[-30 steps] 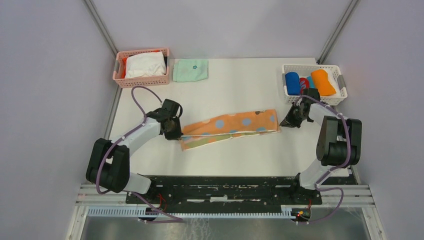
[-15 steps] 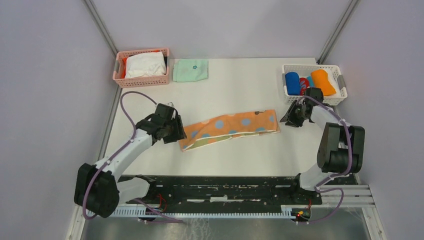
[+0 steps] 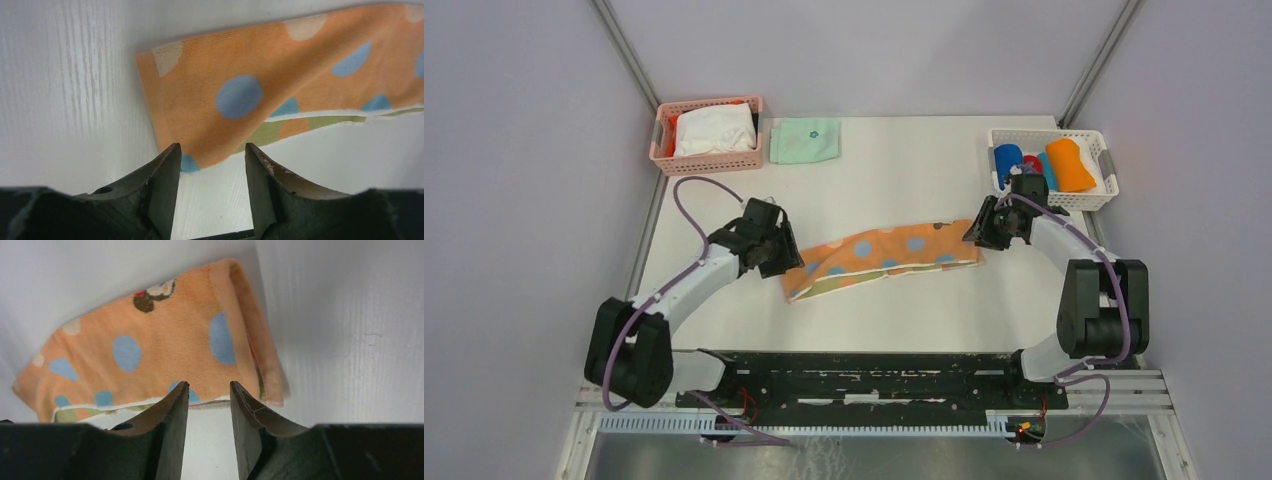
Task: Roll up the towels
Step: Fold the towel at the center of the board.
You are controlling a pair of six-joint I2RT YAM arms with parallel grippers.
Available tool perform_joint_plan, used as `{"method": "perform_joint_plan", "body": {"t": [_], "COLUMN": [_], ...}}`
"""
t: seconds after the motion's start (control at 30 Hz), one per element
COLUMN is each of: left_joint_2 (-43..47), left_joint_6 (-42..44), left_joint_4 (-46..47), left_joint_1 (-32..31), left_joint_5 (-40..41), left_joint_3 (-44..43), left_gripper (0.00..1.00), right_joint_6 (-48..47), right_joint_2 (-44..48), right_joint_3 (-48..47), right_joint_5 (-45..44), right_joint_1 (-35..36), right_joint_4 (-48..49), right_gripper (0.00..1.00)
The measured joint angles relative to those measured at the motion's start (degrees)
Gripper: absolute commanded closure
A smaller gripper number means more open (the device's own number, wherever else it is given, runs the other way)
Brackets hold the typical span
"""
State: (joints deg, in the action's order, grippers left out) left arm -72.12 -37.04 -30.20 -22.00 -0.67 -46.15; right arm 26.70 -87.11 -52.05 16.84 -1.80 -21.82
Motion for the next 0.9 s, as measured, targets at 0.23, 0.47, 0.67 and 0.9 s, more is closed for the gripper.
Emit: {"method": "perform_joint_plan", "body": {"t": [0.23, 0.47, 0.67, 0.9], "left_joint_2": [-9.9, -13.3, -13.9, -14.4], "left_joint_6": [0.0, 0.0, 0.0, 0.0], "left_joint_4": [4.0, 6.3, 7.0, 7.6], "left_joint_1": [0.0, 0.0, 0.0, 0.0], "left_joint_5": [0.6, 1.6, 2.3, 4.1], "left_joint_3": [0.0, 0.4, 0.9, 1.2], "left_gripper": [0.51, 0.55, 0.56, 0.58], "right_joint_6": [0.0, -0.1, -0.5, -1.4], "right_joint_2": [-2.8, -4.9, -6.3, -6.4], "right_joint_3": [0.5, 1.8, 1.8, 1.8], "right_joint_5": [-3.4, -3.3, -2.3, -3.5], "right_joint_1": [0.0, 0.0, 0.0, -0.2], "right_joint_4": [-0.2, 0.2, 0.9, -0.6], "right_gripper": [0.52, 0.51, 0.70, 0.90]}}
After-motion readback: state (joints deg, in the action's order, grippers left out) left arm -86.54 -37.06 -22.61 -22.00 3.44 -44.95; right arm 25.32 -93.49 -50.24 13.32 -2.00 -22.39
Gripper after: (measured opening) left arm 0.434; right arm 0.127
